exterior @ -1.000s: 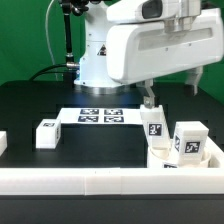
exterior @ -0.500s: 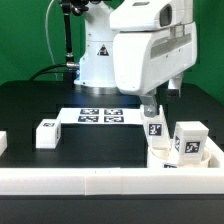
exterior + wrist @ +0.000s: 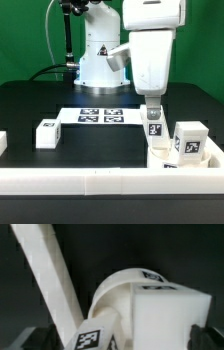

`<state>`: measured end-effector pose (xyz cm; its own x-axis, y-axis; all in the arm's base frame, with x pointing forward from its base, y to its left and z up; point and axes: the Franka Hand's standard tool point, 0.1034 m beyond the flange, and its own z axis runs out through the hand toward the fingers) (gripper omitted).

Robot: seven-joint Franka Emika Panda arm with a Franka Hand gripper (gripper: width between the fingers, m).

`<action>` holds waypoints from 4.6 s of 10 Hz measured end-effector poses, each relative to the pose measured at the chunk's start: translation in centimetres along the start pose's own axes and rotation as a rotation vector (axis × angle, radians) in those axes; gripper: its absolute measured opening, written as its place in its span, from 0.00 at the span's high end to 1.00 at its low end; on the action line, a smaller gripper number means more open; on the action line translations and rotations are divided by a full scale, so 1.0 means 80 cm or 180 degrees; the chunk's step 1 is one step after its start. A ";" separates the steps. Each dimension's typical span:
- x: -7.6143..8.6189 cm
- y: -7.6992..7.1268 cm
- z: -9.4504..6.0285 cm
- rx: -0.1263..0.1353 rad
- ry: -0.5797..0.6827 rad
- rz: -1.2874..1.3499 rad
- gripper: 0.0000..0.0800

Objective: Assemble stool

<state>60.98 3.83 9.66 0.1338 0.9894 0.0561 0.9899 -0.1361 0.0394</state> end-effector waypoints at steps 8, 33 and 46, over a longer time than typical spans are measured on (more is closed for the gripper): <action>0.018 0.000 -0.016 -0.0049 -0.0056 0.0205 0.19; 0.020 -0.021 0.019 0.0014 -0.0082 0.2928 0.58; 0.024 -0.025 0.021 -0.0064 0.0027 0.7005 0.58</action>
Offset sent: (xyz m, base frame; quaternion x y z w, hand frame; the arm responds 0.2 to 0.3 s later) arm -0.0073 0.0174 0.0019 0.0070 -0.0025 0.0301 0.9995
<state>59.36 6.09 7.97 0.7202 -0.6936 0.0164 -0.6913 -0.7194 -0.0672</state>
